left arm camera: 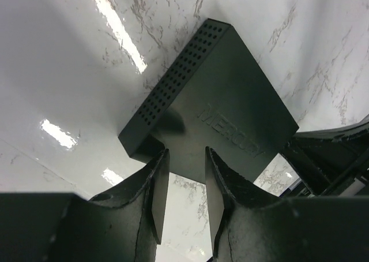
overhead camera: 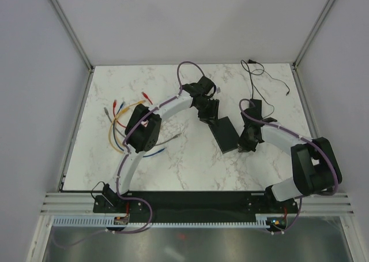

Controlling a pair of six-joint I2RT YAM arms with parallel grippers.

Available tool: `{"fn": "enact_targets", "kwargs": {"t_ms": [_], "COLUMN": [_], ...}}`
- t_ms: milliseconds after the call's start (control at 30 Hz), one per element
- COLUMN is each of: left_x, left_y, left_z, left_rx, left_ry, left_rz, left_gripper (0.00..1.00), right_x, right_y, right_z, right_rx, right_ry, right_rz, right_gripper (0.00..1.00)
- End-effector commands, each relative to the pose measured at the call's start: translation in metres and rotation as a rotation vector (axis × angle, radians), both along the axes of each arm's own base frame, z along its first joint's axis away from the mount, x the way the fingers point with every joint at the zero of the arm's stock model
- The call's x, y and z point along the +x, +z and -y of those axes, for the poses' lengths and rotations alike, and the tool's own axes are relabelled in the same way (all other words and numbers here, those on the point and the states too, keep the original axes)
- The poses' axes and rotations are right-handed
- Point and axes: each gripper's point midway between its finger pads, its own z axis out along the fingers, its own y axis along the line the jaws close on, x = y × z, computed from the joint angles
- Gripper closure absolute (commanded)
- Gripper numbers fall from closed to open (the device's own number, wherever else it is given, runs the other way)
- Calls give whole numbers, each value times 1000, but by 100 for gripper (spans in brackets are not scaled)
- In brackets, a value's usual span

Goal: Pull the plug from the switch port

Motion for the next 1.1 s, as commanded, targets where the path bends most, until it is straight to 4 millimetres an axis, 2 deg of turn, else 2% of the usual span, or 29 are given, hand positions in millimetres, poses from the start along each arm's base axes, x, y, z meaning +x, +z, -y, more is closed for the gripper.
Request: {"fn": "enact_targets", "kwargs": {"t_ms": [0, 133, 367, 433, 533, 600, 633, 700, 733, 833, 933, 967, 1033, 1067], "left_x": [-18, -32, -48, -47, -32, -22, -9, 4, 19, 44, 62, 64, 70, 72], "left_y": [-17, -21, -16, -9, 12, 26, 38, 51, 60, 74, 76, 69, 70, 63], "left_z": [-15, -23, -29, -30, -30, -31, -36, -41, -49, -61, -66, -67, -66, -65], "left_rx": [72, 90, 73, 70, 53, 31, 13, -19, -39, -86, -117, -111, -118, -112], "left_ry": [-47, -57, -55, -47, -38, -24, 2, 39, 72, 126, 160, 168, 181, 183], "left_rz": [-21, -47, -62, -46, 23, 47, 64, 69, 76, 82, 69, 51, 53, 45], "left_gripper": [60, 60, 61, 61, 61, 60, 60, 60, 59, 59, 59, 60, 60, 60], "right_x": [51, 74, 109, 121, 135, 137, 138, 134, 131, 121, 113, 112, 109, 110], "right_y": [10, 11, 7, 7, 10, 12, 13, 14, 15, 16, 16, 16, 17, 18], "right_z": [2, -5, -7, -4, 1, 5, 7, 10, 11, 9, 4, 3, 2, 1], "right_rx": [-44, -44, -72, -74, -79, -83, -86, -91, -95, -74, -38, -28, -14, -10], "right_ry": [29, 76, 112, 112, 106, 109, 118, 125, 133, 141, 138, 127, 121, 119], "right_rz": [135, 135, 144, 149, 160, 160, 161, 149, 149, 140, 138, 139, 141, 148], "right_gripper": [100, 100, 99, 99, 99, 99, 99, 98, 98, 98, 98, 98, 98, 98]}}
